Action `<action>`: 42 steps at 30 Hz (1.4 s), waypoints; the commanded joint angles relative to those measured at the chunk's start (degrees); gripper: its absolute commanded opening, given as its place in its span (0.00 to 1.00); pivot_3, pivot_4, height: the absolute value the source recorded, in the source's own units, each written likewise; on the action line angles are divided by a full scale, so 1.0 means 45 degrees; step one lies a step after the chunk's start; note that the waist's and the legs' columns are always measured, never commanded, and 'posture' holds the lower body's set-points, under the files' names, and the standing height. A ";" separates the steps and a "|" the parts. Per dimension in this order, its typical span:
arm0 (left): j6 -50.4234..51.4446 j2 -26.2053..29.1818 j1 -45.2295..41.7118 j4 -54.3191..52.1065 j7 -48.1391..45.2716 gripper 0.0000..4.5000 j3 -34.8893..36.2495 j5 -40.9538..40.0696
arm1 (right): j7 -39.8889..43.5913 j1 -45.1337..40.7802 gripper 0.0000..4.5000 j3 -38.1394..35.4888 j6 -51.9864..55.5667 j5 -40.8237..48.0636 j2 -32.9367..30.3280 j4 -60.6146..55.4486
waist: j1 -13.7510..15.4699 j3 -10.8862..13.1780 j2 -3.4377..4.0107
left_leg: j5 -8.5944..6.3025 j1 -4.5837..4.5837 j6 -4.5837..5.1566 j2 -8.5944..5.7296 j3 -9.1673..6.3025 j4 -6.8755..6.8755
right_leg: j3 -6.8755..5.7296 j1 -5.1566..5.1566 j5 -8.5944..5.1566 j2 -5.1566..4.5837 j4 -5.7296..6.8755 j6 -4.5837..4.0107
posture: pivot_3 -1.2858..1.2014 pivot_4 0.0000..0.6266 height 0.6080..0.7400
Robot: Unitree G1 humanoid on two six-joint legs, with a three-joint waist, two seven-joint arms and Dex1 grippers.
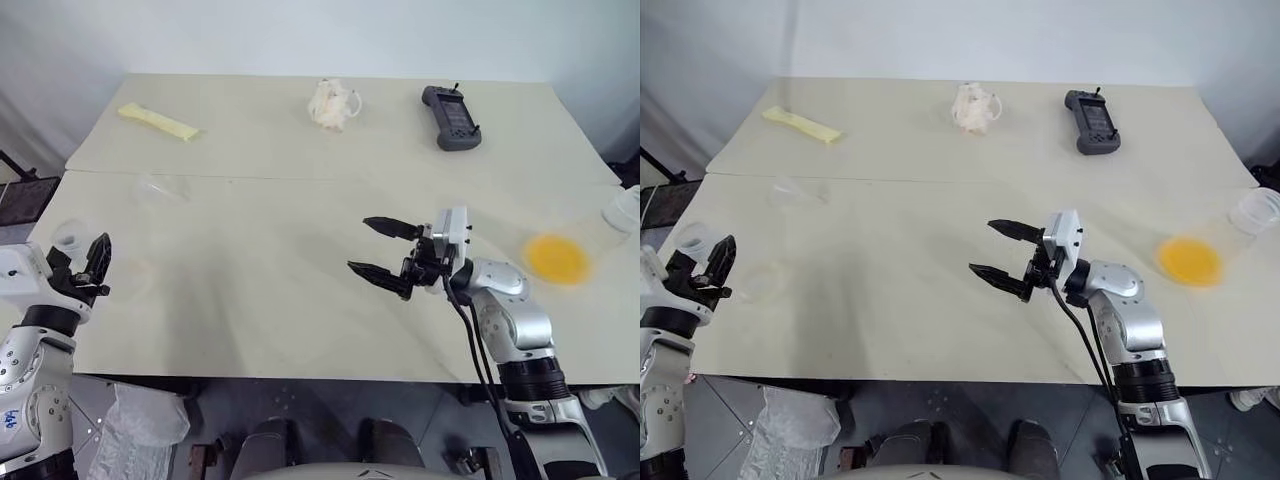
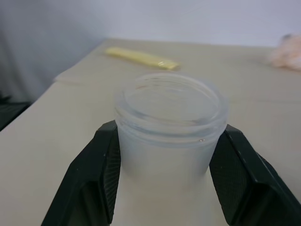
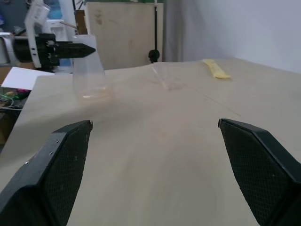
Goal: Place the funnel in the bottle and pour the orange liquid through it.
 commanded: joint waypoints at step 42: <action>-0.4309 -0.3636 -1.0333 0.9204 -0.8603 1.00 -0.8282 0.3202 | -0.4457 0.6206 1.00 -0.3011 0.1069 0.1070 -0.1643 -0.6621 | 0.0219 0.0003 -0.0005 | 0.0018 -0.0003 0.0014 -0.0042 0.0038 0.0016 | -0.0004 0.0010 0.0005 0.0018 -0.0035 0.0010 | 0.52 0.24 1.00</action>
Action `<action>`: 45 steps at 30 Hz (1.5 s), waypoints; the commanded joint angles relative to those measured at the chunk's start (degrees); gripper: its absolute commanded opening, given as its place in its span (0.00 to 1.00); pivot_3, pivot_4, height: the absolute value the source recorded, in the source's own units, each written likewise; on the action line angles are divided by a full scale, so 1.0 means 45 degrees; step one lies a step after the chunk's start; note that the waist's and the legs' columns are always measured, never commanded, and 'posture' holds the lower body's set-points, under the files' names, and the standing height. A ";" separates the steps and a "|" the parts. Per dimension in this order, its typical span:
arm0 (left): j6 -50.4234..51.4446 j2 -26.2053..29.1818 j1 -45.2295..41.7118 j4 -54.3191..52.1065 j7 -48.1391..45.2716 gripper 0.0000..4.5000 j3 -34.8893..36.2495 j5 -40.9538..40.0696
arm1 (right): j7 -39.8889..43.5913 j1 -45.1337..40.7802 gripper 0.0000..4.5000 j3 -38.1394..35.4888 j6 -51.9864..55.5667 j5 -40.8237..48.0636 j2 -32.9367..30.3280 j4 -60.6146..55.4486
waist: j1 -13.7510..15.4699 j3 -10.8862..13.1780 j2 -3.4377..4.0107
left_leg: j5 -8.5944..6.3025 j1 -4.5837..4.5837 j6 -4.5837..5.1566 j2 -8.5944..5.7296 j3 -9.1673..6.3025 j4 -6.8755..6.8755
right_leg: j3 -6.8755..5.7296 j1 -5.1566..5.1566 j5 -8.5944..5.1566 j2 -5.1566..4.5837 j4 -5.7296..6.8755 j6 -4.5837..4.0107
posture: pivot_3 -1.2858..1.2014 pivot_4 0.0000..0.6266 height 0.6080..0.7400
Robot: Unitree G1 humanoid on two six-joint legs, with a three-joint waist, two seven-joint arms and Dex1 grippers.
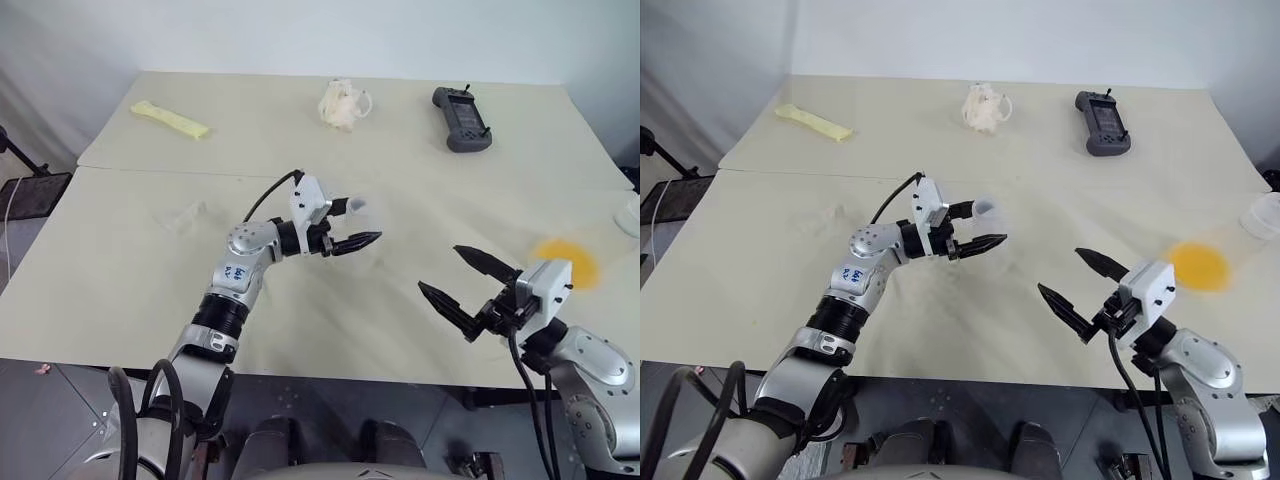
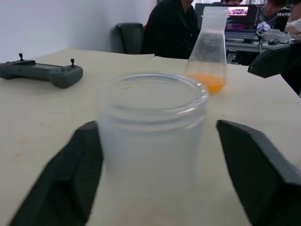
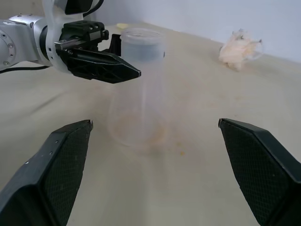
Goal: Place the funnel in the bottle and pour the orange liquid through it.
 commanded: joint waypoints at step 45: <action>0.2727 0.2316 1.3727 -1.0070 0.5641 1.00 1.0505 -0.3733 | 0.3347 -0.5500 1.00 0.1974 0.0321 0.0297 0.0088 0.2727 | -0.0480 -0.0009 -0.0034 | -0.0014 0.0024 -0.0012 0.0053 -0.0022 -0.0013 | -0.0008 0.0005 -0.0001 -0.0026 0.0030 -0.0001 | 0.52 0.24 1.00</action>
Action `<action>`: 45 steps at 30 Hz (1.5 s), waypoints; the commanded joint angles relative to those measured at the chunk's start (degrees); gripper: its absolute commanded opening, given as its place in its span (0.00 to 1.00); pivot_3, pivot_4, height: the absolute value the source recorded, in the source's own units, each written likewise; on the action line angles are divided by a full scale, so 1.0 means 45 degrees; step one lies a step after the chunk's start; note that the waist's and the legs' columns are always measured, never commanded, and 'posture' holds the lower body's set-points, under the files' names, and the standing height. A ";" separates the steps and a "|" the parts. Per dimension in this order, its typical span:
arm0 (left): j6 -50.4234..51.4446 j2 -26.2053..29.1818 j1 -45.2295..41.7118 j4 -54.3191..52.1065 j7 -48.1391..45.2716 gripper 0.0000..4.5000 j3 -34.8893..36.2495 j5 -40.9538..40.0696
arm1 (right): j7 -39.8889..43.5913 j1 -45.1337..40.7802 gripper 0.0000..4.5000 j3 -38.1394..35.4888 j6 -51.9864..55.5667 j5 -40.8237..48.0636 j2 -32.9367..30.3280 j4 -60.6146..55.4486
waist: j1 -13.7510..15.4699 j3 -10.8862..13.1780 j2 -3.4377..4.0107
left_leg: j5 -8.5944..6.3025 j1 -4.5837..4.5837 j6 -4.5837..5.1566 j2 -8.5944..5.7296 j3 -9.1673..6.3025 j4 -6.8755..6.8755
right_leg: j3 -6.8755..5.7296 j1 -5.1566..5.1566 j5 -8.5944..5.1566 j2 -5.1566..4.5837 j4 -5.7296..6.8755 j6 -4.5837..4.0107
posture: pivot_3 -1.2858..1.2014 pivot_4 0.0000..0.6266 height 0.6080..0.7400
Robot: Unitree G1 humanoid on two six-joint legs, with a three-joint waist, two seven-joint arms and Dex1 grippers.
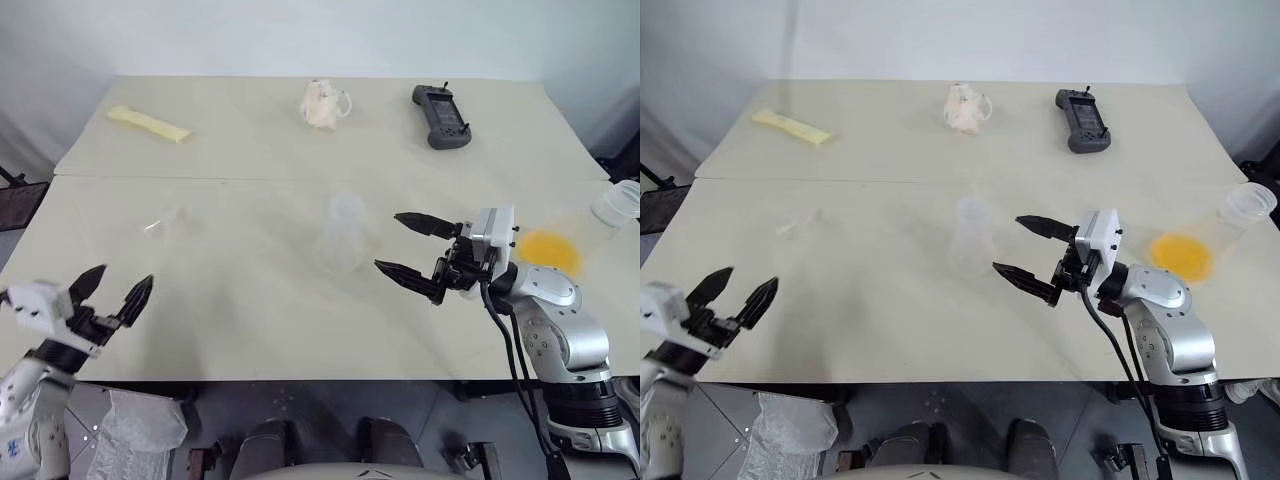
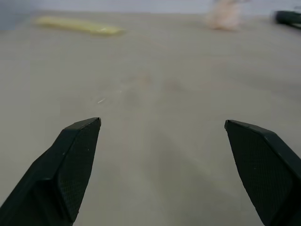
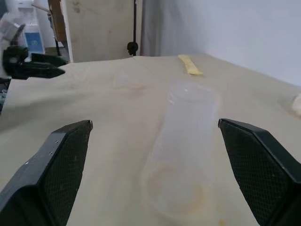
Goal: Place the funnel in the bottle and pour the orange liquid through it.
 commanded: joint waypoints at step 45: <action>-0.1775 0.1699 -1.1310 0.8692 -0.3084 0.00 -0.5132 0.2019 | -0.1386 0.1857 1.00 -0.1546 0.0068 0.0260 -0.0753 -0.3207 | 0.0348 -0.0014 -0.0050 | 0.0000 -0.0016 -0.0003 -0.0035 0.0016 0.0017 | -0.0027 -0.0030 0.0001 0.0003 0.0041 -0.0001 | 0.52 0.24 1.00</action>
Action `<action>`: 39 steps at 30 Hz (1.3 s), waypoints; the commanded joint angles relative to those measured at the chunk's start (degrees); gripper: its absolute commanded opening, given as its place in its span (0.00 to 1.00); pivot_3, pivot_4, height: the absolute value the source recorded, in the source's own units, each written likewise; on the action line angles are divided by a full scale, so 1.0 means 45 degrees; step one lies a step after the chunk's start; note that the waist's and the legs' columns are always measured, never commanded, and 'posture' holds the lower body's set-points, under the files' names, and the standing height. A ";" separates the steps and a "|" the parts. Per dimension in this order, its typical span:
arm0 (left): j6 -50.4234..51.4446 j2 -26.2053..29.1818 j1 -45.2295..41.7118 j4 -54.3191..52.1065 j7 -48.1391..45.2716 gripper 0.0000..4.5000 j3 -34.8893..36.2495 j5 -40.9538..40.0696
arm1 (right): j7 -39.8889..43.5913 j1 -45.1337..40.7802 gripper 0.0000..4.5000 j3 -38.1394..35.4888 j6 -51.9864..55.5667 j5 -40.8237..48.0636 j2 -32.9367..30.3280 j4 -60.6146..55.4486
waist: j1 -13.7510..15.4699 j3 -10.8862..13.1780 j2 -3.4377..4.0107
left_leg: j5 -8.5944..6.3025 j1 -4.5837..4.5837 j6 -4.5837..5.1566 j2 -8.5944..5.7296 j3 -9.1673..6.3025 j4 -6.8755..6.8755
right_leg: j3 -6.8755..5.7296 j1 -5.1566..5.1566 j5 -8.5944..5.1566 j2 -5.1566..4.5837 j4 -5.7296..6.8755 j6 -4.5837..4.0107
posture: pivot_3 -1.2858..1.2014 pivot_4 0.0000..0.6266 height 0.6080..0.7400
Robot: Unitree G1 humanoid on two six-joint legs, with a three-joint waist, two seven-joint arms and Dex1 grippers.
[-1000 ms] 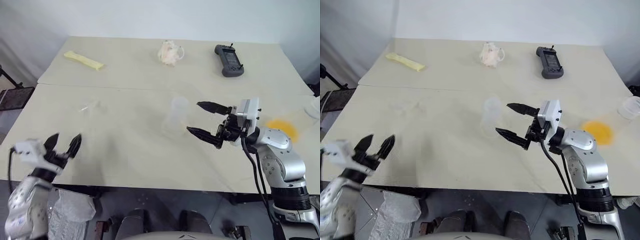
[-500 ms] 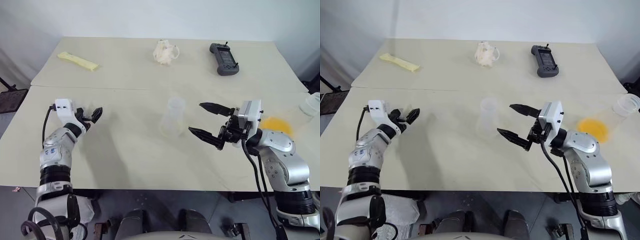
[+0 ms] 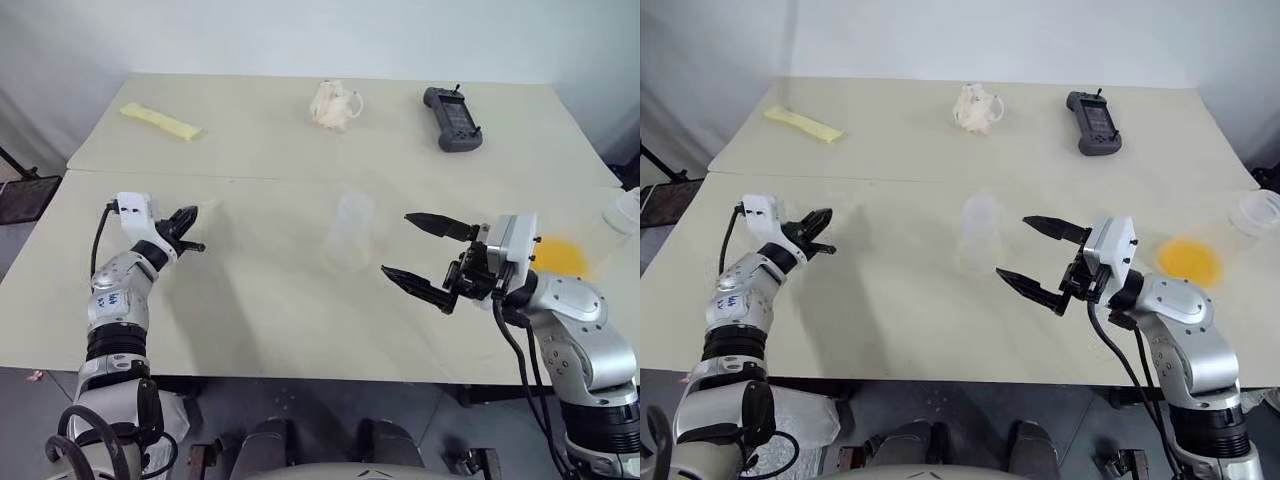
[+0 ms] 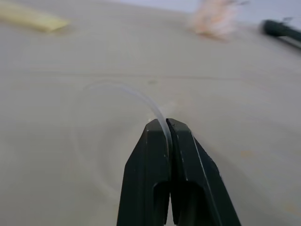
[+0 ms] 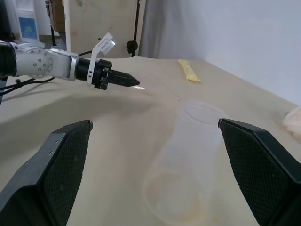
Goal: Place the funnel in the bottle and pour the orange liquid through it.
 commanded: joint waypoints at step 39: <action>-0.3319 0.0044 -0.6183 -0.1471 -0.8168 0.16 -0.6169 0.2790 | -0.2951 0.3423 1.00 -0.1654 -0.1641 -0.0640 0.1302 -0.1079 | 0.0189 -0.0004 0.0014 | 0.0004 -0.0001 -0.0002 -0.0006 0.0051 0.0011 | 0.0031 0.0001 -0.0005 0.0041 -0.0040 -0.0009 | 0.52 0.24 1.00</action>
